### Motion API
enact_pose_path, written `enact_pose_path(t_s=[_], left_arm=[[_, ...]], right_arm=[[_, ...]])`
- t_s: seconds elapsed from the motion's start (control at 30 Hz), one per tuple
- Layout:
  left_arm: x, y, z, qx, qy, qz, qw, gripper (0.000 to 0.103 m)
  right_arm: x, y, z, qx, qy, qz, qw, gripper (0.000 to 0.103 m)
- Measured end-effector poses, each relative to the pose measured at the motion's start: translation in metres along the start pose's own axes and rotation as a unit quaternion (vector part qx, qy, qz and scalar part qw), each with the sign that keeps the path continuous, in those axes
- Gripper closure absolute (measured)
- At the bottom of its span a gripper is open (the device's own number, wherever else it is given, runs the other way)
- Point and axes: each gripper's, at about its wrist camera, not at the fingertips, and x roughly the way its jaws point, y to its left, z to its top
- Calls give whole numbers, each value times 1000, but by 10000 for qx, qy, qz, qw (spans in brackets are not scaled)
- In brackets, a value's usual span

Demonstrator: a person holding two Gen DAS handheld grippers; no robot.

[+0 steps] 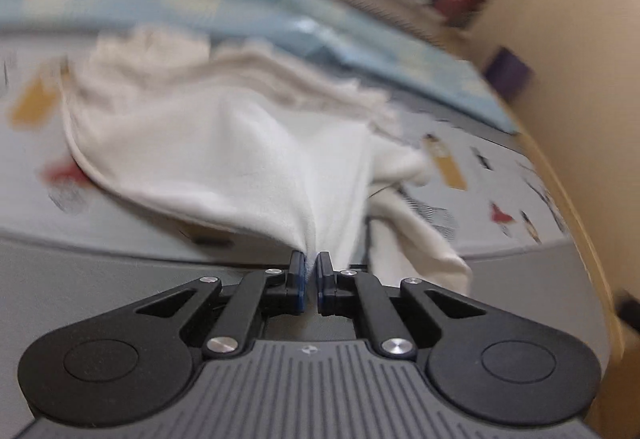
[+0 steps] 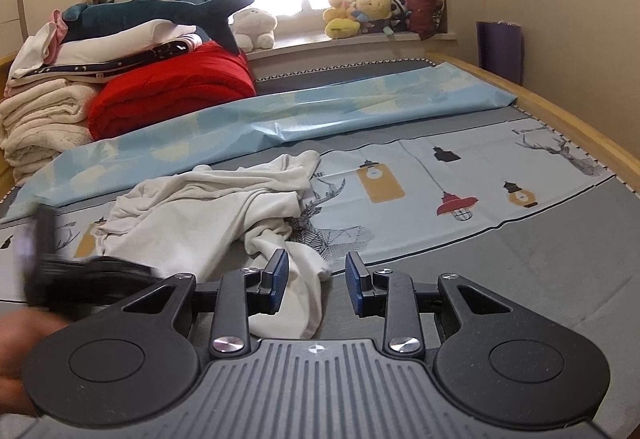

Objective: Fold small clothes

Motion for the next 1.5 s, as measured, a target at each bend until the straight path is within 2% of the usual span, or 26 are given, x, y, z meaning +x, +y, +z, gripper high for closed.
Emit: enact_pose_path(t_s=[0.17,0.3,0.33,0.43,0.5,0.53,0.67,0.83,0.9,0.97,1.1,1.3,1.33,1.37,1.4,1.43,1.47,1.5], left_arm=[[-117,40,-3,637,-92,-86,9979,98],[-196,99,-30,840,-138,228,9961,98],[-215,123,-44,693,-144,364,9968,98],[-236,193,-79,-180,-49,657,9977,99],[-232,240,-97,-1055,469,1081,9874,99],[-232,249,-97,-1096,536,1214,9851,99],[-222,261,-95,-1020,896,1306,9821,98],[-203,250,-84,-854,887,1343,9833,93],[-197,248,-84,-986,900,1377,9814,79],[-180,248,-81,-1113,960,1451,9784,77],[-163,252,-82,-1084,1199,1709,9719,59],[-138,257,-91,-800,1808,1941,9608,57],[-134,258,-91,-758,1870,1959,9596,57],[-132,258,-91,-752,1895,1950,9594,61],[-131,258,-91,-765,1896,1915,9600,75],[-130,256,-91,-774,1890,1855,9612,82],[-130,254,-90,-748,1864,1853,9619,91],[-131,250,-89,-689,1801,1896,9627,93]], right_arm=[[-1,1,-2,132,23,-91,9999,69],[-2,5,-10,251,82,-166,9995,69],[-2,6,-12,287,137,-153,9994,69],[-4,15,-16,177,122,-156,9996,69],[-3,23,-20,21,170,-185,9997,69],[-2,26,-21,-15,217,-182,9996,69],[8,36,-24,-44,384,-138,9992,69],[26,61,-24,122,555,214,9982,69],[34,74,-23,194,605,375,9973,65],[44,87,-23,252,640,561,9961,53],[70,119,-20,56,606,629,9962,47],[112,138,-18,-15,798,614,9949,48],[117,138,-18,7,860,666,9941,54],[120,139,-18,10,900,730,9933,72],[123,140,-19,-17,981,819,9918,82],[123,141,-19,-57,1052,891,9904,96],[122,141,-18,-65,1066,937,9899,96],[118,138,-16,-66,1032,964,9900,96]])
